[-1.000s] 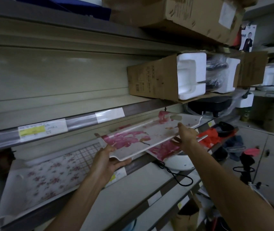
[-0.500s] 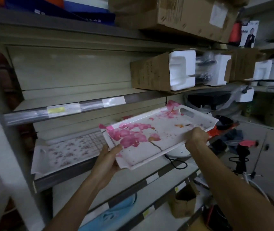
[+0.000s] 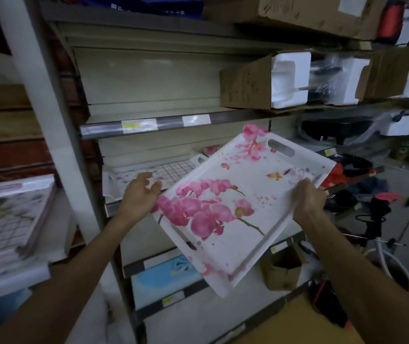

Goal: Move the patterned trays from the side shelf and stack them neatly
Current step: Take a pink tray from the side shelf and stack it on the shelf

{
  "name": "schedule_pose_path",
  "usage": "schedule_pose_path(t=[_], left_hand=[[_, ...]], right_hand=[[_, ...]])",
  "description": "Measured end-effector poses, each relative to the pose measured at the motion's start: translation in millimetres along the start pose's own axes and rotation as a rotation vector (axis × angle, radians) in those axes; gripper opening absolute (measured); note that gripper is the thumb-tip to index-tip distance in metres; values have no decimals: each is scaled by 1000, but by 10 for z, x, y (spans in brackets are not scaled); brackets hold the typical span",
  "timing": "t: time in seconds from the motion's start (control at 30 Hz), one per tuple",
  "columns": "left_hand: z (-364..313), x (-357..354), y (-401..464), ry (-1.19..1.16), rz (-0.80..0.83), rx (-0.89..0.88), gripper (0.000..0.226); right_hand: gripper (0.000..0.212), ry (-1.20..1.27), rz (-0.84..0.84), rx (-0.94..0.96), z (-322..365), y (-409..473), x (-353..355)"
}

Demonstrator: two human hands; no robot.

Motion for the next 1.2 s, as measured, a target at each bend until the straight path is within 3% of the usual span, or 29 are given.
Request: schedule_pose_path(t=[0.2, 0.37, 0.7, 0.9, 1.2], left_hand=[[-111, 281, -290, 135, 107, -63, 40], [-67, 420, -518, 126, 162, -75, 49], [349, 1054, -878, -22, 1, 3, 49], [777, 1530, -1221, -121, -224, 47, 45], [1490, 2528, -1737, -45, -384, 171, 58]], right_hand=[[8, -29, 123, 91, -42, -331, -24], [15, -51, 266, 165, -34, -610, -114], [30, -79, 493, 149, -250, -1262, -684], [19, -94, 628, 116, -502, -1783, -1178], [22, -172, 769, 72, -957, -2771, -2083]])
Point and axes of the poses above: each hand's wrist, its own y-axis towards the middle knuckle, its own x-axis out of the back of the hand, z = x × y, the point moved 1 cm from there along y, towards the middle knuckle, and after that the axes turned 4 degrees about -x, right-handed, at the moved point
